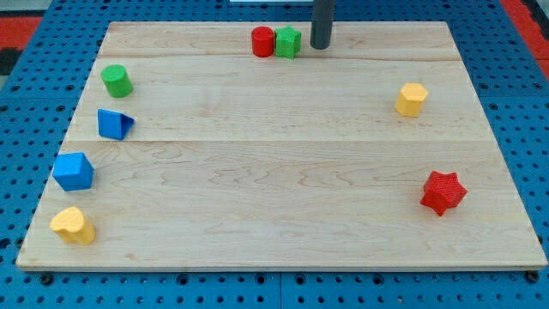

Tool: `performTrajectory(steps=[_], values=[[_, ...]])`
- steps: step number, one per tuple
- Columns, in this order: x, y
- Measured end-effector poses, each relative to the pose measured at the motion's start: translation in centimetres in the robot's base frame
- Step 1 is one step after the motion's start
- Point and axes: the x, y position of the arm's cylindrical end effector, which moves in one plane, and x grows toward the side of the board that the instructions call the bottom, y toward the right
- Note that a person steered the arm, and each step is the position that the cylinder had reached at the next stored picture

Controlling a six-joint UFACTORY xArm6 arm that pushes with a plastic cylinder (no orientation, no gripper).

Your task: Place the green star to the top of red circle

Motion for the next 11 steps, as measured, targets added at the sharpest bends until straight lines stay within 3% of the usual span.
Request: performTrajectory(steps=[1, 3, 6, 7, 8, 9, 11], values=[[-1.0, -7.4], [-5.6, -5.8], [-5.5, -25.7], [-4.8, -27.9], [-5.7, -24.6], [-3.0, -21.6], [-0.8, -25.5]])
